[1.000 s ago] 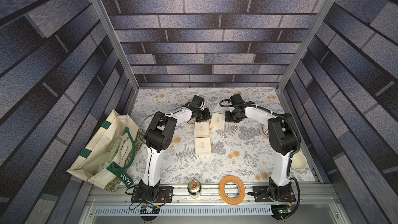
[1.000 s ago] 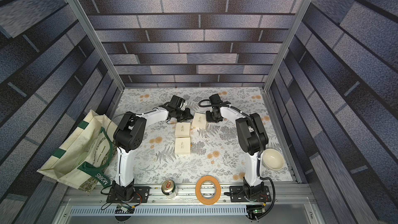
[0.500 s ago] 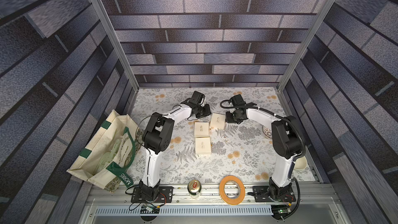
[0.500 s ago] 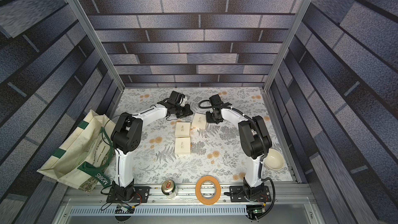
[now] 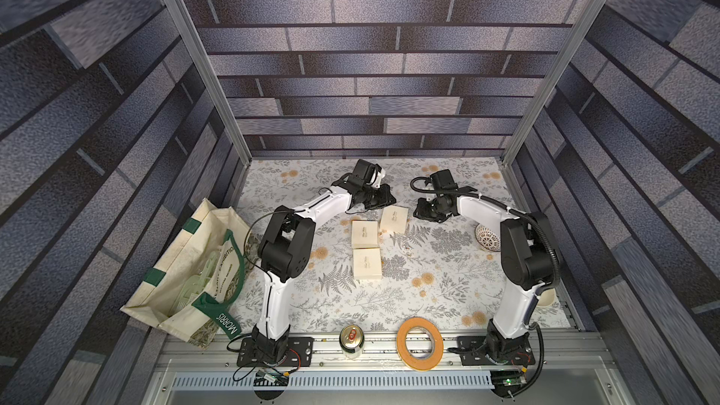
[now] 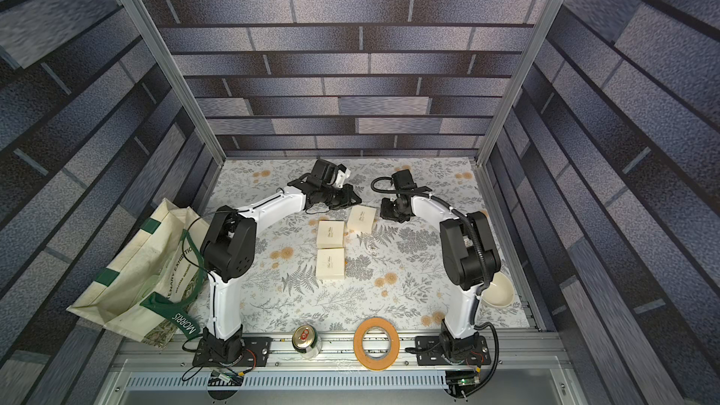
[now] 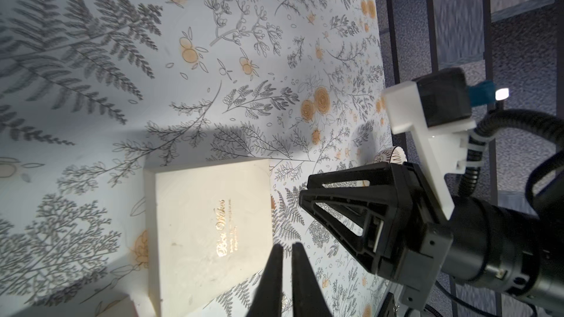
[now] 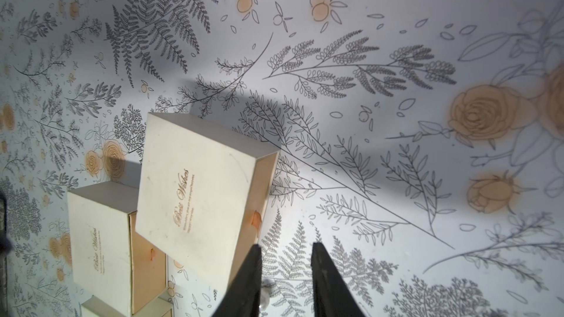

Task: Take out the earrings from the drawer-style jewelry box
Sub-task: Move the jewelry box to the center of the board, then open the drawer in the jewelry box.

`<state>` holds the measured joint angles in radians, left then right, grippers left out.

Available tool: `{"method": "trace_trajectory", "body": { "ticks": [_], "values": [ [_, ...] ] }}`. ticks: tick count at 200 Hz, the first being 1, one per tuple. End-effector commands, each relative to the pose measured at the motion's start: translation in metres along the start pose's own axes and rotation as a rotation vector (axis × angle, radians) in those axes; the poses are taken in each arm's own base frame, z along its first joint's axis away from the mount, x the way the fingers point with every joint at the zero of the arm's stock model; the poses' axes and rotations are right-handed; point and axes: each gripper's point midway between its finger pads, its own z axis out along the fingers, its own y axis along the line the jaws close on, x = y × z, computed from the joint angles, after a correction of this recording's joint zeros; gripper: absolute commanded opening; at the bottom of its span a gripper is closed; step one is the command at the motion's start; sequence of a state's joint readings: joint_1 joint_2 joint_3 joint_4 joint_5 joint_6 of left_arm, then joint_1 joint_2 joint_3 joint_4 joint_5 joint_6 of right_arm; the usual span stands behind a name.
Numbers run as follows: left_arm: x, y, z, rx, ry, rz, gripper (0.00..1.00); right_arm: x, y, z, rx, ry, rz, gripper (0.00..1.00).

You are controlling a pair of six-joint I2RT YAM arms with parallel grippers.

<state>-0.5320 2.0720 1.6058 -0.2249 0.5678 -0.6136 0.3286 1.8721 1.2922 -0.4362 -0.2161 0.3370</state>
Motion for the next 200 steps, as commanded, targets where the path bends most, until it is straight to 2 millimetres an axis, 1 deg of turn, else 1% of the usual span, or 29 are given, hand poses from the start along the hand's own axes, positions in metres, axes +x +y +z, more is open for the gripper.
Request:
{"method": "trace_trajectory", "body": {
  "ticks": [1, 10, 30, 57, 87, 144, 167, 200],
  "values": [
    [0.013, -0.001, 0.012, 0.025, 0.052, -0.019, 0.13, -0.001, 0.007, -0.006, -0.038, -0.015, 0.014, 0.30],
    [0.016, 0.000, 0.014, 0.027, 0.056, -0.025, 0.13, 0.000, 0.008, -0.005, -0.046, -0.011, 0.018, 0.30],
    [0.022, 0.010, 0.017, 0.013, 0.067, -0.054, 0.14, 0.003, 0.009, -0.002, -0.064, -0.010, 0.032, 0.30],
    [0.028, 0.020, 0.018, -0.011, 0.074, -0.071, 0.15, 0.003, 0.011, 0.000, -0.085, -0.012, 0.046, 0.30],
    [0.031, 0.029, 0.018, -0.032, 0.078, -0.083, 0.17, 0.003, 0.013, 0.002, -0.106, -0.011, 0.060, 0.30],
    [0.039, 0.052, 0.027, -0.066, 0.101, -0.121, 0.17, 0.002, 0.016, 0.003, -0.136, -0.013, 0.078, 0.30],
    [0.043, 0.061, 0.028, -0.081, 0.108, -0.139, 0.17, 0.003, 0.014, 0.004, -0.136, -0.014, 0.090, 0.30],
    [0.049, 0.068, 0.030, -0.092, 0.118, -0.146, 0.17, 0.007, 0.011, 0.005, -0.132, -0.009, 0.100, 0.30]
  ]
}}
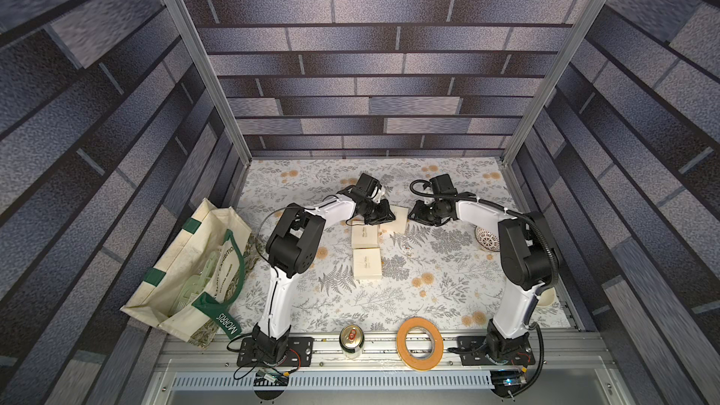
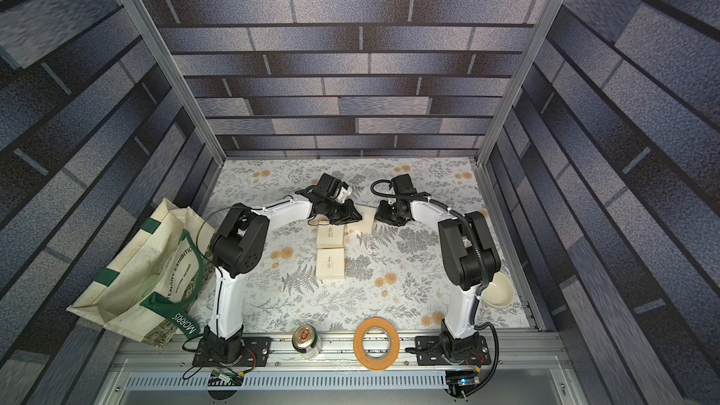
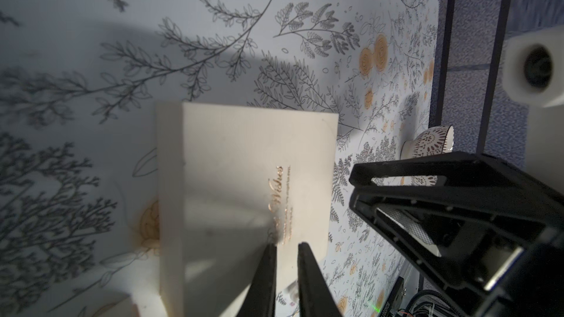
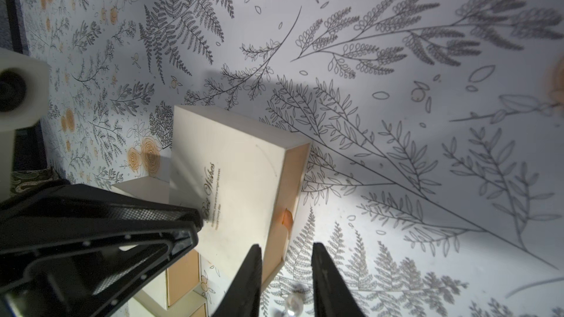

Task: Take out the earrings from the drawer-style jewelry box
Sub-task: Open the drawer in the jewelry box.

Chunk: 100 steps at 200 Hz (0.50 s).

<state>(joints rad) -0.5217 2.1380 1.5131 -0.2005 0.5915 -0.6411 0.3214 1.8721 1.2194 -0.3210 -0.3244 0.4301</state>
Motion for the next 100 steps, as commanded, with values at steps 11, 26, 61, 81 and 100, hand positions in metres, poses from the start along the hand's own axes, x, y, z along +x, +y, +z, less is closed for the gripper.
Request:
{"method": "trace_trajectory", "body": {
  "ticks": [11, 26, 61, 81, 100],
  "values": [
    [0.010, 0.025, 0.008, -0.053, 0.022, -0.044, 0.17, 0.000, 0.001, -0.004, -0.021, -0.013, 0.017, 0.30],
    [0.013, 0.030, 0.009, -0.060, 0.028, -0.055, 0.17, 0.001, 0.000, -0.003, -0.024, -0.011, 0.023, 0.30],
    [0.017, 0.036, 0.009, -0.071, 0.033, -0.065, 0.17, 0.001, -0.001, -0.001, -0.040, -0.014, 0.043, 0.30],
    [0.018, 0.037, 0.010, -0.072, 0.036, -0.068, 0.16, 0.001, -0.002, 0.001, -0.049, -0.015, 0.054, 0.30],
    [0.018, 0.040, 0.010, -0.077, 0.039, -0.073, 0.16, 0.000, -0.003, 0.001, -0.050, -0.019, 0.058, 0.30]
  ]
}}
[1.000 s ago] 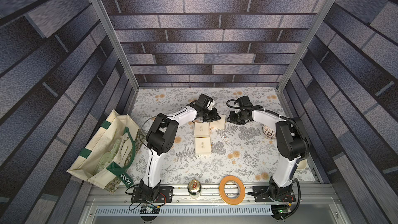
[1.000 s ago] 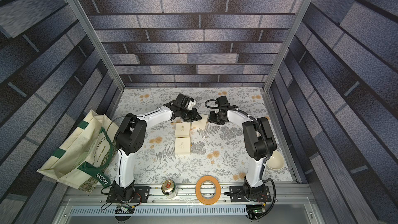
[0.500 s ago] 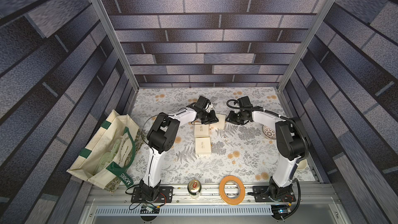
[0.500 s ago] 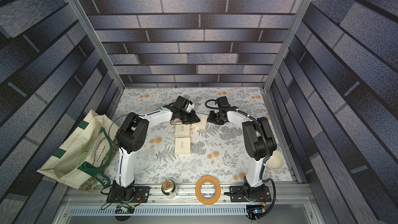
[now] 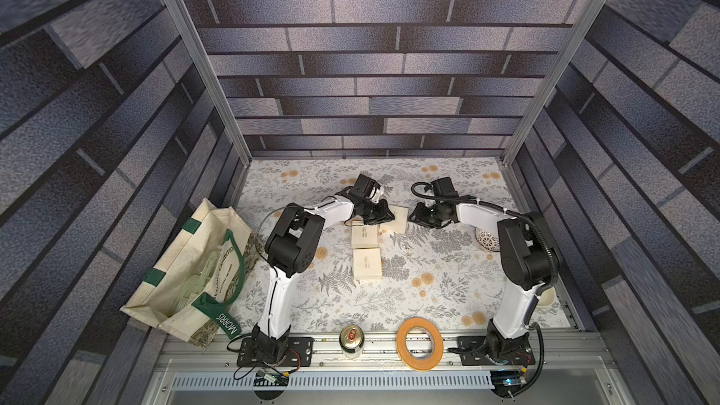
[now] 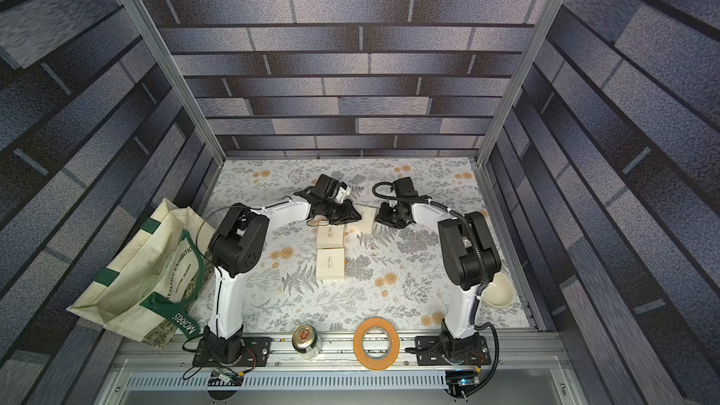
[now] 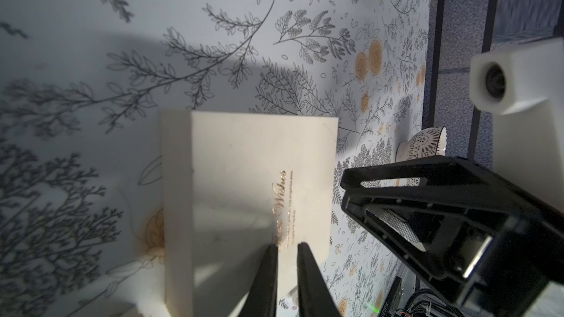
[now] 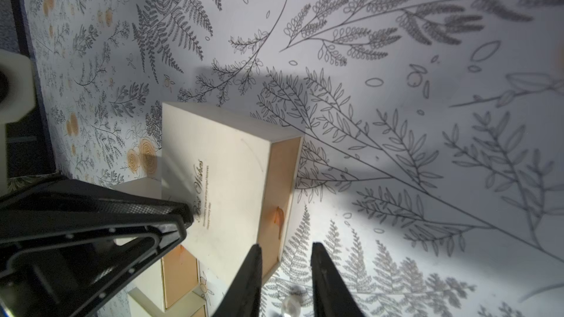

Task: Take out the earrings from the drawer-style jewelry box
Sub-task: Open the drawer in the jewelry box.

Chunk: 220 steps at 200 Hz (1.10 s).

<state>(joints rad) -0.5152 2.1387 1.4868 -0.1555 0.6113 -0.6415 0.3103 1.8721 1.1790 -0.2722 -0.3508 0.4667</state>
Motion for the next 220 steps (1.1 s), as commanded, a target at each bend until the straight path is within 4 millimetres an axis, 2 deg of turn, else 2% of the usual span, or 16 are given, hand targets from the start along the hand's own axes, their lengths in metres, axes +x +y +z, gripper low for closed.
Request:
{"method": "trace_trajectory", "body": {
  "ticks": [1, 131, 220],
  "values": [
    [0.019, 0.038, 0.008, -0.101, 0.043, -0.079, 0.16, -0.004, 0.002, -0.003, -0.027, -0.017, 0.016, 0.30],
    [0.018, 0.038, 0.006, -0.108, 0.039, -0.080, 0.16, -0.001, -0.003, 0.008, -0.034, 0.007, 0.041, 0.22],
    [0.018, 0.037, 0.005, -0.109, 0.042, -0.078, 0.16, -0.001, -0.005, 0.013, -0.031, 0.019, 0.044, 0.22]
  ]
}}
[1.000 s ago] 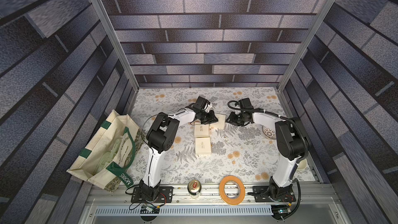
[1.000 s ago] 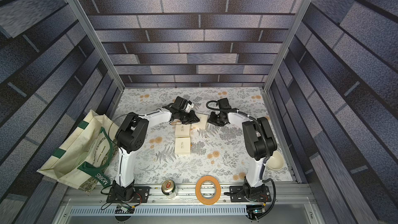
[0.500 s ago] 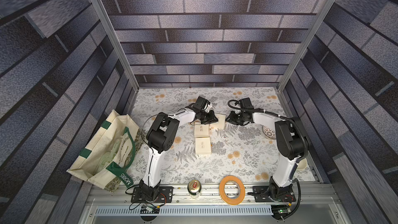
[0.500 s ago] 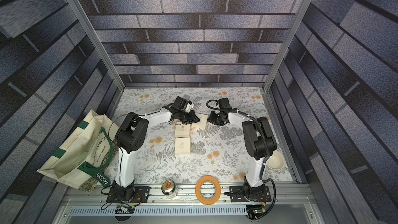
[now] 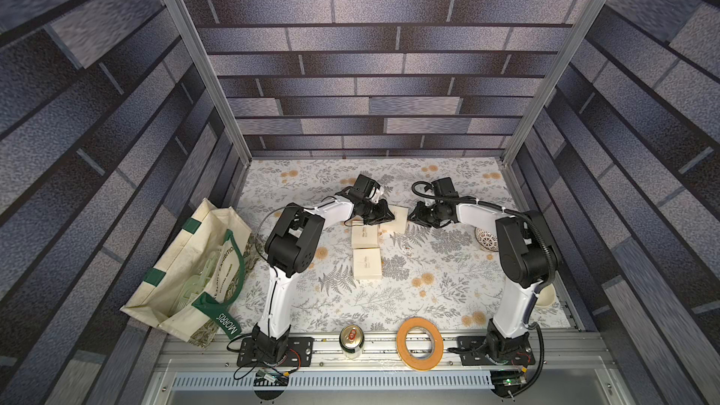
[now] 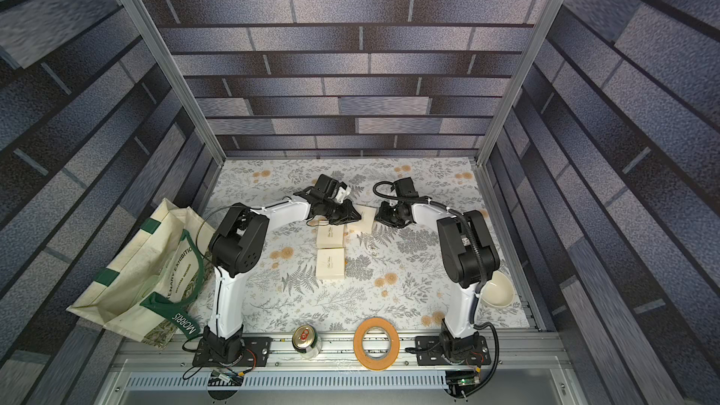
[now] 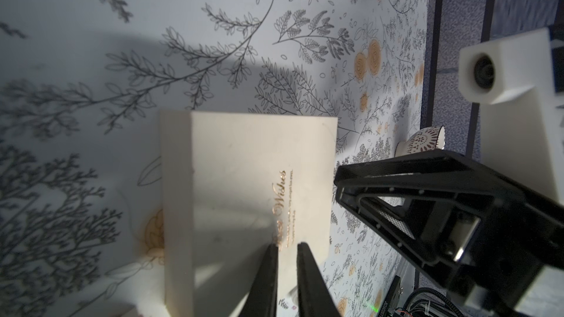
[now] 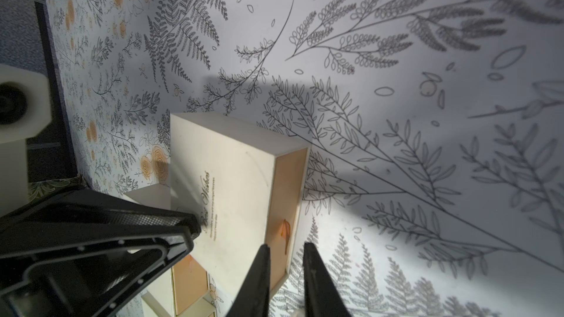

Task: Take out the earrings from the drawer-style jewelry box
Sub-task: Open the drawer in the jewelry box.

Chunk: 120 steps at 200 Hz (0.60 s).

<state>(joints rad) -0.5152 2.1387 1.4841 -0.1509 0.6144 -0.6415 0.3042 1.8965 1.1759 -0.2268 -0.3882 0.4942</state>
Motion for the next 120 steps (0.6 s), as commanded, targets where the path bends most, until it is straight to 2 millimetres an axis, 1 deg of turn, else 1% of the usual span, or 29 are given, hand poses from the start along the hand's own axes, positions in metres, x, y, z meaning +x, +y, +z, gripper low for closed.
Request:
{"method": "trace_trajectory", "body": {
  "ticks": [1, 120],
  "values": [
    [0.0179, 0.0372, 0.0043, -0.112, 0.041, -0.078, 0.16, 0.0010, -0.0076, 0.0065, 0.008, 0.018, 0.020, 0.22],
    [0.0194, 0.0385, 0.0056, -0.113, 0.044, -0.077, 0.16, -0.0044, 0.0005, 0.0060, -0.033, -0.005, 0.010, 0.22]
  ]
}}
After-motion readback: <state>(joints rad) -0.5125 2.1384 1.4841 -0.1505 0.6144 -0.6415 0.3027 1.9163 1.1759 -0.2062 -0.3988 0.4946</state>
